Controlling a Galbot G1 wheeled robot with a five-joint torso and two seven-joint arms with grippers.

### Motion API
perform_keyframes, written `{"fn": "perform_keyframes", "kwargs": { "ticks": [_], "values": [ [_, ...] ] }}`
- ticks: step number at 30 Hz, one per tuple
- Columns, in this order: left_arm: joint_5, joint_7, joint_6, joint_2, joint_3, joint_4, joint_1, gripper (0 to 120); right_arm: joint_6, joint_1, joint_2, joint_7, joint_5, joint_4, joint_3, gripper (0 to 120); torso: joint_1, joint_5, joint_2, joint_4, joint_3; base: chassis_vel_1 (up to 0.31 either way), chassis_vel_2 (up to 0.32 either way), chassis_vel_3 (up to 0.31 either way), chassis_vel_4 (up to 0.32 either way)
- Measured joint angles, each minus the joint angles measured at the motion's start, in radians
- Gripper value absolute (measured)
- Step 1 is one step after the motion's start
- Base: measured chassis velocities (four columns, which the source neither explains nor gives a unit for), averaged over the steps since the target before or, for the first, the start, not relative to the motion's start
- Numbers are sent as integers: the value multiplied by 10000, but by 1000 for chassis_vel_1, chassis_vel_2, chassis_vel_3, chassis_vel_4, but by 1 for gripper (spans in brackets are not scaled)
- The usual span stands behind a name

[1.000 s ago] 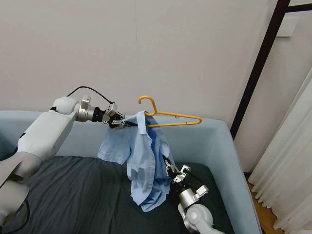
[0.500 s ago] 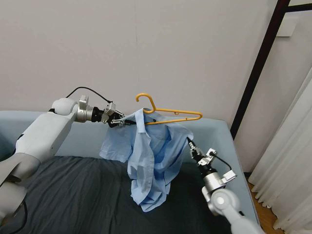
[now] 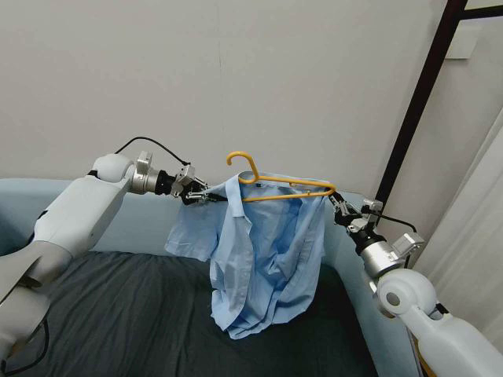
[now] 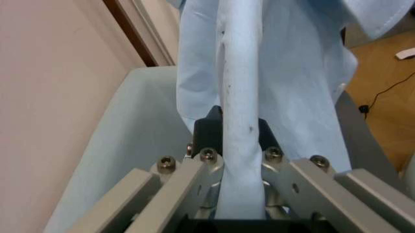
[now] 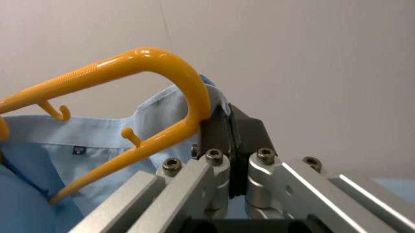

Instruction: Pick up the clothes from the sofa and hang them on the clothes hanger.

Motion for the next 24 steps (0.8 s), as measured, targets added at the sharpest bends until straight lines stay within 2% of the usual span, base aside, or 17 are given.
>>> {"fn": "perform_keyframes", "kwargs": {
  "ticks": [6,15,24],
  "values": [
    [65,-203,-82,52,70,32,-131,2,-272,352,-147,635,-1792,182,38,0,0,-1,0,0,1,0,0,0,0],
    [20,-328,-109,259,249,-87,-305,2,-605,624,-444,1129,-2011,-28,26,0,0,-1,0,0,0,0,0,0,0],
    [360,-1061,-311,69,283,58,-380,2,-494,757,-713,921,-3427,203,377,0,0,-2,0,-2,0,0,0,0,0]
  ]
}}
